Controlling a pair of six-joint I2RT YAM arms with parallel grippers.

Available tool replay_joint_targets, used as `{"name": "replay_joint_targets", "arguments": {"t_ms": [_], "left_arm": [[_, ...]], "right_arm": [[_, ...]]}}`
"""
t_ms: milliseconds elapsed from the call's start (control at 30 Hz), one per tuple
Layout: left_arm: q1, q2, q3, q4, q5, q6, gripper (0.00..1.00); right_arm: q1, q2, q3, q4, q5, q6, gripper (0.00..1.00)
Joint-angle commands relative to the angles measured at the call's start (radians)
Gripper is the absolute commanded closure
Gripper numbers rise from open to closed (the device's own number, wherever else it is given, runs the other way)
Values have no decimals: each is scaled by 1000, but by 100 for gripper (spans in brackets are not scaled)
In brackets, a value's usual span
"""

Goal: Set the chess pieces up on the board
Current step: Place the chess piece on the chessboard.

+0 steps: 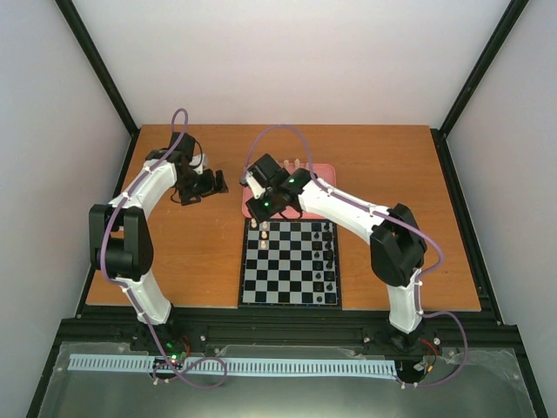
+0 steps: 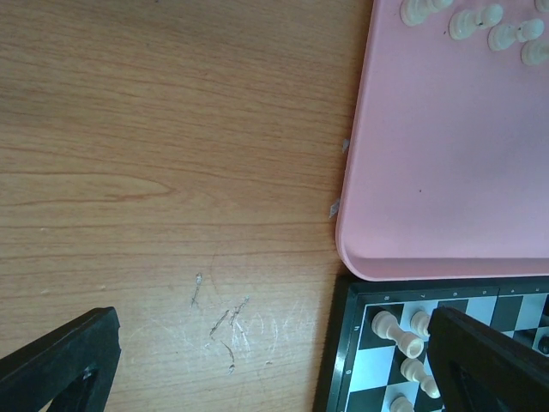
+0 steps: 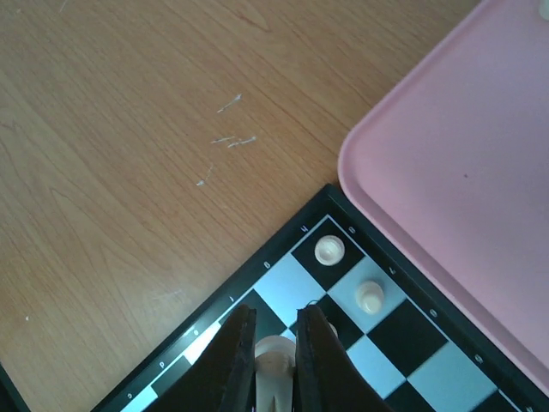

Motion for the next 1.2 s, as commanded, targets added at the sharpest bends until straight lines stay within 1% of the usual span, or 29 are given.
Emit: {"name": "replay_joint_targets", "arguments": {"t_ms": [0, 167, 300, 1167], "left_arm": [[9, -38, 2, 13, 14, -18, 0], [8, -58, -11, 13, 5, -17, 0], [9, -69, -19, 16, 0, -14, 0], [9, -68, -34, 38, -4, -11, 0]], "right_arm": [[40, 48, 59, 26, 2, -63, 97], [78, 90, 99, -31, 33, -60, 97], [90, 100, 88, -57, 46, -54, 97], [75, 208, 56, -8, 26, -42, 97]]}}
